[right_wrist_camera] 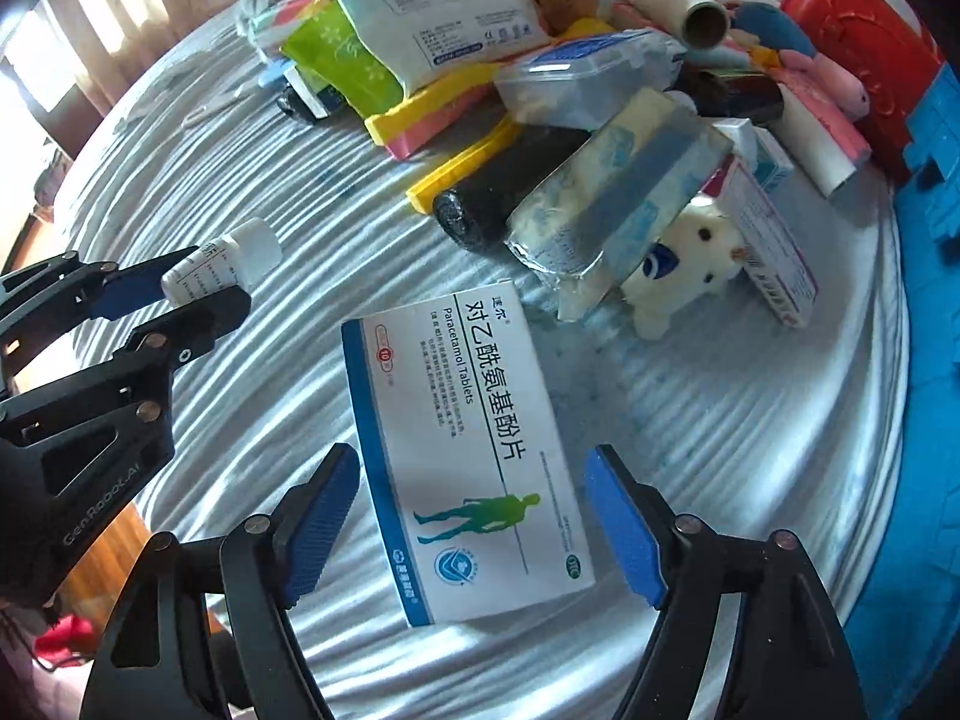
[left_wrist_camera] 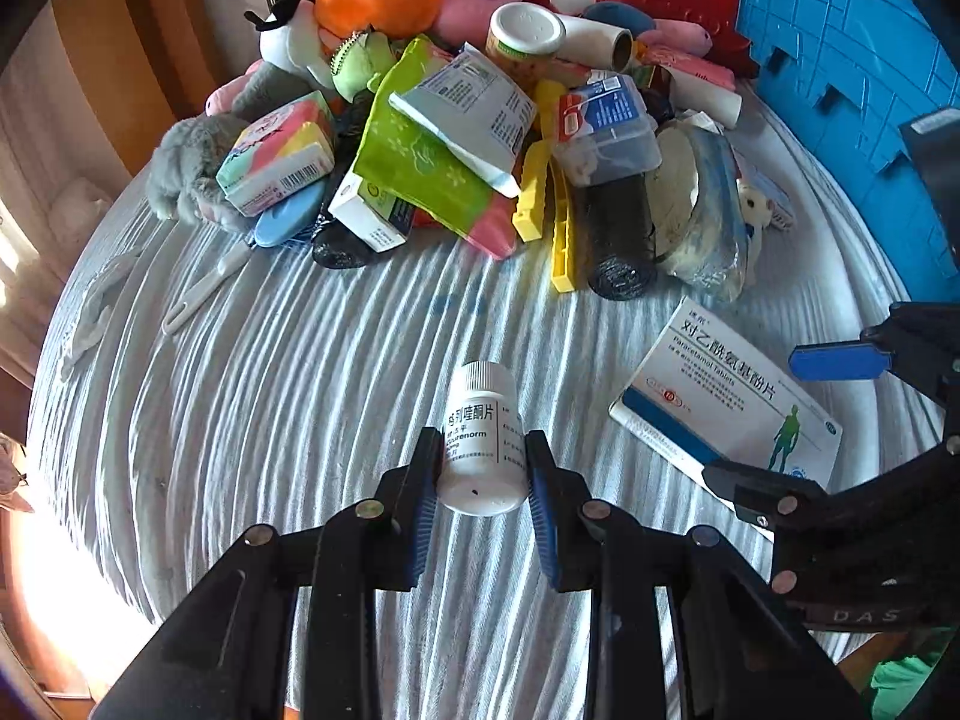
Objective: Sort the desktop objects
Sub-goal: 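Grasp the white paracetamol box with the right tool and lift it, then carry the bottle and box over the blue crate and open both tools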
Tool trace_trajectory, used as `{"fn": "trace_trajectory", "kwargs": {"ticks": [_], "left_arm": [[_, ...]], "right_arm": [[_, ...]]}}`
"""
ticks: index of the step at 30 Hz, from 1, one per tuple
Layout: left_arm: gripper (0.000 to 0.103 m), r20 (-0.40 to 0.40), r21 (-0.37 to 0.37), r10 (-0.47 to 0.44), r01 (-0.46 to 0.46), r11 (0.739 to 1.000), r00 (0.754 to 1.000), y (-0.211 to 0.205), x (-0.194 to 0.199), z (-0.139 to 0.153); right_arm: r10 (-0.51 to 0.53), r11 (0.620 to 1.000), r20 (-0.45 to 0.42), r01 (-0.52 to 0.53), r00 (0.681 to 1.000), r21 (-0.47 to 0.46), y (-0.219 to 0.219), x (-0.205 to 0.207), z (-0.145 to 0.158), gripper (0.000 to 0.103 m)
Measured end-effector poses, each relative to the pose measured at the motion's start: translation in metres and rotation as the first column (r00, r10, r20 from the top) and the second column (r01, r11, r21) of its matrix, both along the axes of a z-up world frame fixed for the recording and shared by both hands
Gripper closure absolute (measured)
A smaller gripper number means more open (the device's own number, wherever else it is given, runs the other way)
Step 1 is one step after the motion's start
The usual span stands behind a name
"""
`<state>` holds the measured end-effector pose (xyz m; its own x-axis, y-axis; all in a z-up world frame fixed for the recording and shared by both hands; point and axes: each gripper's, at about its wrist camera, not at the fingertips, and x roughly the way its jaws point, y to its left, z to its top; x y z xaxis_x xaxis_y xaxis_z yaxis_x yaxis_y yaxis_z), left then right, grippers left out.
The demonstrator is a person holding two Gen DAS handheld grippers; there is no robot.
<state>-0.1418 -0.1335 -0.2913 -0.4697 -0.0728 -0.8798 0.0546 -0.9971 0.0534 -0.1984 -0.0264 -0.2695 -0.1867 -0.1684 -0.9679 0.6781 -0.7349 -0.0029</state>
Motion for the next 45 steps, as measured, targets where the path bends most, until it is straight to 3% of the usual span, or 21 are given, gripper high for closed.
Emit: {"fn": "trace_trajectory", "kwargs": {"ticks": [6, 9, 16, 20, 27, 34, 40, 45], "left_arm": [[0.076, -0.002, -0.010, 0.007, -0.008, 1.000, 1.000, -0.001, 0.001, 0.000], [0.076, -0.029, -0.021, 0.007, -0.008, 1.000, 1.000, -0.001, 0.001, 0.011], [0.076, -0.175, -0.045, -0.006, -0.002, 0.999, 0.985, 0.001, -0.001, 0.069], [0.076, -0.270, -0.049, -0.039, 0.026, 0.998, 0.962, 0.006, -0.001, 0.108], [0.076, -0.431, -0.045, -0.142, 0.135, 0.990, 0.891, 0.040, -0.002, 0.173], [0.076, -0.541, -0.055, -0.243, 0.254, 0.966, 0.805, 0.114, -0.009, 0.235], [0.076, -0.600, -0.049, -0.285, 0.321, 0.946, 0.747, 0.207, -0.019, 0.279], [0.076, -0.608, -0.049, -0.316, 0.362, 0.931, 0.729, 0.297, -0.022, 0.303]], "right_arm": [[0.038, 0.999, 0.025, -0.038, 0.999, 0.016, -0.013, -0.012, -0.014, 0.028], [0.060, 0.998, -0.006, -0.060, 0.998, 0.022, -0.015, -0.008, -0.009, 0.029], [0.014, 0.996, -0.160, -0.028, 0.987, -0.089, 0.001, 0.004, 0.066, 0.029], [-0.066, 0.987, -0.292, 0.018, 0.954, -0.162, 0.011, 0.007, 0.126, 0.029], [-0.233, 0.959, -0.489, 0.114, 0.841, -0.261, 0.041, 0.028, 0.220, 0.029], [-0.374, 0.924, -0.618, 0.217, 0.692, -0.316, 0.108, 0.041, 0.290, 0.029], [-0.465, 0.885, -0.685, 0.293, 0.561, -0.361, 0.201, 0.033, 0.327, 0.029], [-0.497, 0.865, -0.713, 0.351, 0.495, -0.359, 0.295, 0.018, 0.336, 0.029]]}}
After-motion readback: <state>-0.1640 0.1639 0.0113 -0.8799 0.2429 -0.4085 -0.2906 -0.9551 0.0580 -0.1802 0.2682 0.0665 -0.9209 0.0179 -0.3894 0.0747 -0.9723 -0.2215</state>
